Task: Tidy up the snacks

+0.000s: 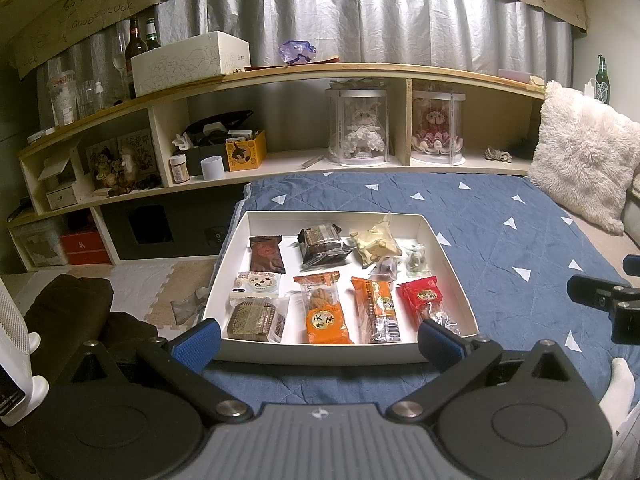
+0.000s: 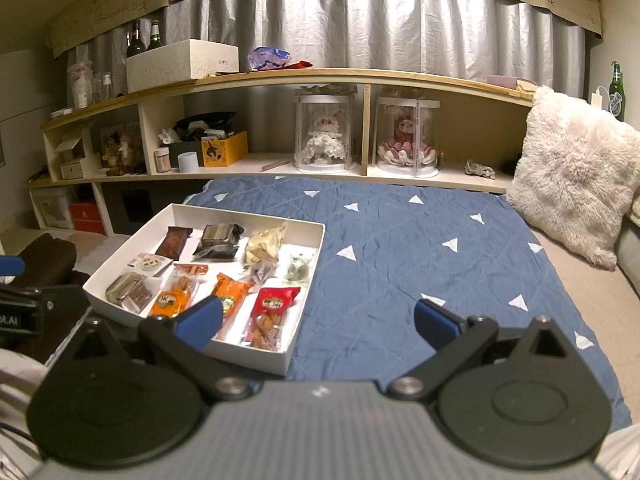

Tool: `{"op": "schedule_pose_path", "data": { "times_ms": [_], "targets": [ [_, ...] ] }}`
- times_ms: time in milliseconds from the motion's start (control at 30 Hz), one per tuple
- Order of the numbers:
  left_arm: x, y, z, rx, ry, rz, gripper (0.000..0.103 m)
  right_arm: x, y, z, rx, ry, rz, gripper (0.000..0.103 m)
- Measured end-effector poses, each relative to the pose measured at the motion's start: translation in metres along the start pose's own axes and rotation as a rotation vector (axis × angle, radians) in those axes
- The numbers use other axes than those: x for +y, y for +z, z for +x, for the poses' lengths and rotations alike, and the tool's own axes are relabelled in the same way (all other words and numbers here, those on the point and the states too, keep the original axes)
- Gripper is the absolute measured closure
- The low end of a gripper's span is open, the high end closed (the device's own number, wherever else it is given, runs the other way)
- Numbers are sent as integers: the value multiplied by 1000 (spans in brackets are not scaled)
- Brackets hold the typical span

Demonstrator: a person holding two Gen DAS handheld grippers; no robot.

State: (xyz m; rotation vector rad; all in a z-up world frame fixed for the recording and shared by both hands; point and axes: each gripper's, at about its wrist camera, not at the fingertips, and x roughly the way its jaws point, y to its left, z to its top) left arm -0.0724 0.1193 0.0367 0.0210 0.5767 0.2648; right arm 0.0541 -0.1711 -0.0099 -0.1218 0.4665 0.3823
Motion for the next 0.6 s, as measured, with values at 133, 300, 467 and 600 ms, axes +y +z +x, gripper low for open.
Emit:
{"op": "schedule_pose_path", "data": {
  "times_ms": [133,300,467,600],
  "targets": [
    [0,0,0,0,0,0,0,0,0,0,1,-1,-1,0],
    [-1,0,0,-1,1,2,0,-2,-1,0,3,0,-6,1],
    [-1,0,0,-1,0,1,0,-2,-1,0,3,0,-6,0],
    [-1,0,0,0,0,1,0,-1,-1,0,3,0,-7,1]
  ]
}}
